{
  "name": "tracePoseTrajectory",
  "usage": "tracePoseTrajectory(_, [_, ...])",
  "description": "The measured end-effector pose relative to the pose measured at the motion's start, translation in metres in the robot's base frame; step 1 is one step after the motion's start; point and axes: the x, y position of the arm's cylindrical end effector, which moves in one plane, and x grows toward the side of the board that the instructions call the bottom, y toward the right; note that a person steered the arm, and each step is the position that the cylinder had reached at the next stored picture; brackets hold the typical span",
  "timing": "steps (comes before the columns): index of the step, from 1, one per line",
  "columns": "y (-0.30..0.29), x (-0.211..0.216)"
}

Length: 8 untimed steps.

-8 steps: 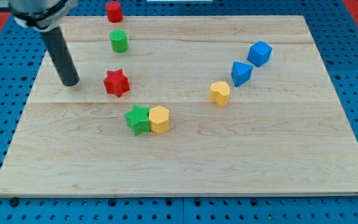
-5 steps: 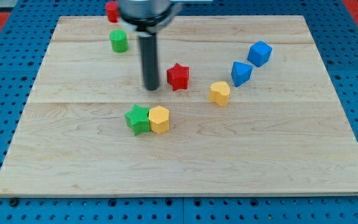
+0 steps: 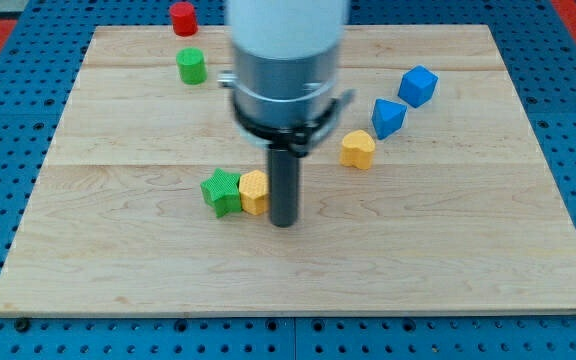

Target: Separate the yellow hexagon from the green star

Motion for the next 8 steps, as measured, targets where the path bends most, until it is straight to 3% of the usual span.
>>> tracePoseTrajectory(1, [-0.002, -0.033])
tracePoseTrajectory(2, [-0.012, 0.002])
tracePoseTrajectory(3, [-0.061, -0.003])
tracePoseTrajectory(4, [-0.072, -0.039])
tracePoseTrajectory(5, [-0.052, -0.026])
tracePoseTrajectory(7, [-0.036, -0.056])
tracePoseTrajectory(8, [-0.082, -0.064])
